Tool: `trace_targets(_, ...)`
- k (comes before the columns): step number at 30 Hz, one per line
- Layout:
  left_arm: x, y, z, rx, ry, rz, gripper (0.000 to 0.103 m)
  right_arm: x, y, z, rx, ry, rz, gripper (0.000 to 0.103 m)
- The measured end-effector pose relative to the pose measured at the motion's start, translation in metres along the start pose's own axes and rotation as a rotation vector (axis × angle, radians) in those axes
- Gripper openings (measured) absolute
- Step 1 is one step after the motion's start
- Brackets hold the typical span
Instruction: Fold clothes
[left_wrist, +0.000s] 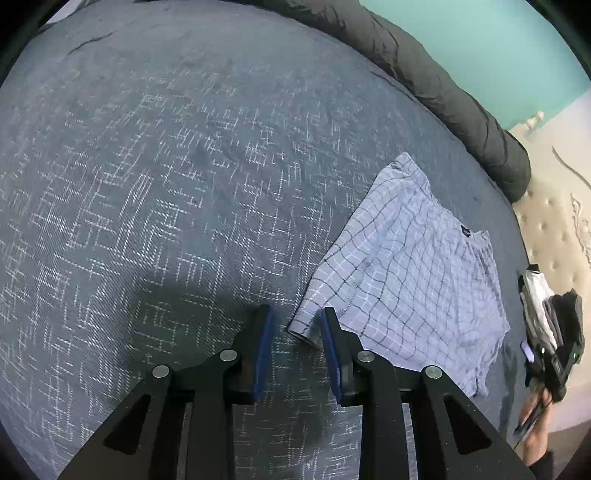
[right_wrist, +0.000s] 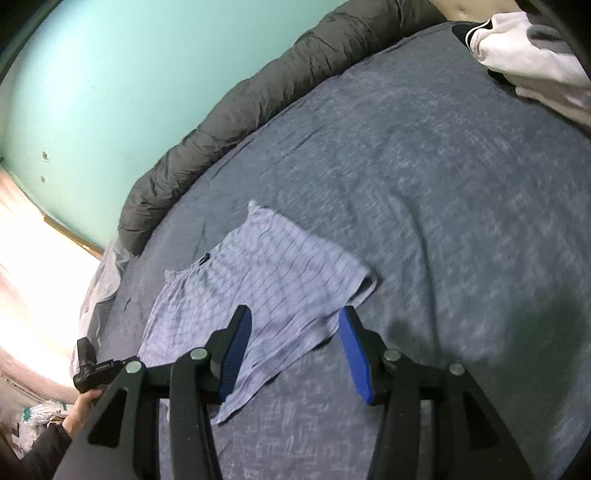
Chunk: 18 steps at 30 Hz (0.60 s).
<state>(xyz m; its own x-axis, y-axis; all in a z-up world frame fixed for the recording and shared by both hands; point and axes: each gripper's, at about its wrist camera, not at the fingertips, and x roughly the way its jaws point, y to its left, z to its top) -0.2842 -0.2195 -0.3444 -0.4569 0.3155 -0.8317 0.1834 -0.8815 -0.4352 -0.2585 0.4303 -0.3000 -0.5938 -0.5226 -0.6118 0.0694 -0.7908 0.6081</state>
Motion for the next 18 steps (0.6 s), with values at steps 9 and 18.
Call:
trace_targets(9,0.004,-0.016,-0.004,0.028,0.0,0.079,0.01,0.004,-0.006,-0.038,0.015,0.009,0.056,0.05)
trace_targets(18,-0.002,-0.035,-0.003,0.038,-0.028,0.09,0.003,-0.004,-0.013,-0.043,0.017,-0.013,0.092,0.05)
